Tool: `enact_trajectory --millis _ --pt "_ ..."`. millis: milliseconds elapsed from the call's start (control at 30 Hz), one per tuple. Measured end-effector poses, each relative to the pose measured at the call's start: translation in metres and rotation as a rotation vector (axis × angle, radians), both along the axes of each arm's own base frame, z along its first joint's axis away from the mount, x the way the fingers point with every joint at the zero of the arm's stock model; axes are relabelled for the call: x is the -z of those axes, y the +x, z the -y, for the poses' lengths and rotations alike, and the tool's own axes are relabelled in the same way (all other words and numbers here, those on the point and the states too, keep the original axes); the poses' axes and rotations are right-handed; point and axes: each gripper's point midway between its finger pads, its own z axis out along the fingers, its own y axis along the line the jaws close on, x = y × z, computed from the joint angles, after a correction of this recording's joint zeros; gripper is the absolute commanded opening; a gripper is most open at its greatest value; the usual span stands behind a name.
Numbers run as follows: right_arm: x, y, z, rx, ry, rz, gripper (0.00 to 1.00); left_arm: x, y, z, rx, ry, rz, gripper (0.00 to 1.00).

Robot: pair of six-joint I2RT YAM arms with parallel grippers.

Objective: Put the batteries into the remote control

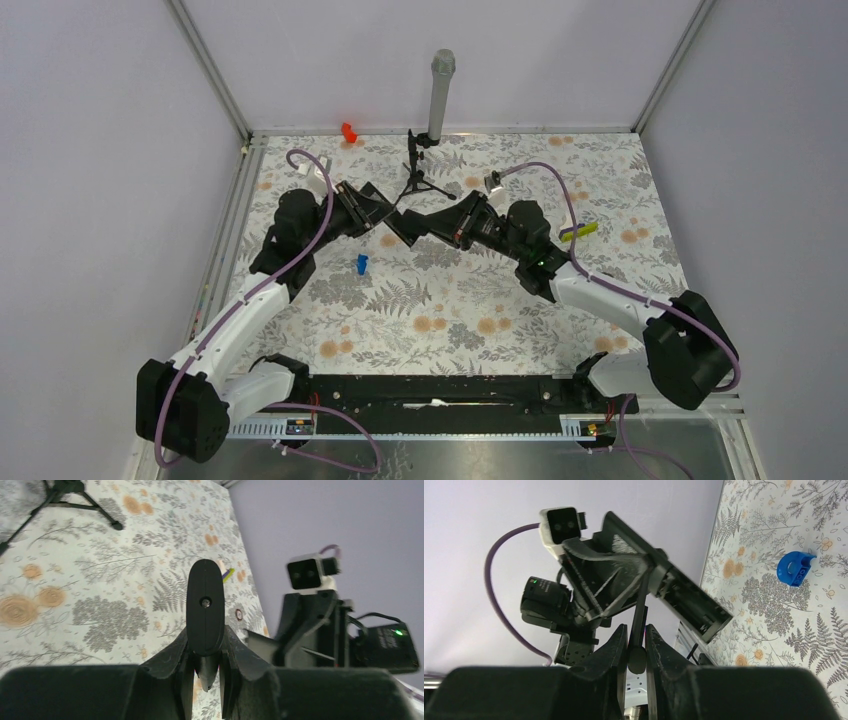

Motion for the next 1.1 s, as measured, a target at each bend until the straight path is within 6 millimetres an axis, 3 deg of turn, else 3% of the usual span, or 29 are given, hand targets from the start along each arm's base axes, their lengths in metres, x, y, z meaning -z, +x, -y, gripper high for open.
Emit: enact_trajectory --millis 233,367,467,600,700,767,867,933,1100 --pt "-0.009 -0.005 0.02 0.072 -0.061 0.063 0.07 0.028 0.01 -0.018 -0.103 0.088 -0.064 0.0" --pt "0.015 0.0 0.04 0.159 -0.207 0.082 0.07 0.042 0.009 -0.029 -0.135 0.127 -0.079 0.0" --pt "0.065 0.003 0.055 0.203 -0.331 0.025 0.06 0.043 0.004 -0.034 -0.141 0.145 -0.069 0.0" --pt "0.147 -0.004 0.07 0.204 -0.494 -0.125 0.07 0.031 -0.001 -0.036 -0.139 0.141 -0.024 0.0" --pt "0.181 -0.008 0.074 0.189 -0.561 -0.19 0.09 0.024 -0.003 -0.037 -0.139 0.137 -0.001 0.0" --pt "0.195 -0.009 0.074 0.18 -0.59 -0.207 0.16 0.02 -0.005 -0.037 -0.14 0.136 0.013 0.0" --pt "0.21 -0.01 0.076 0.166 -0.63 -0.224 0.44 0.016 -0.007 -0.039 -0.142 0.136 0.03 0.0" --pt "0.219 -0.012 0.078 0.155 -0.661 -0.229 0.54 0.012 -0.008 -0.039 -0.144 0.135 0.042 0.0" --pt "0.235 -0.02 0.092 0.145 -0.754 -0.245 0.64 0.013 -0.013 -0.042 -0.143 0.145 0.037 0.0"
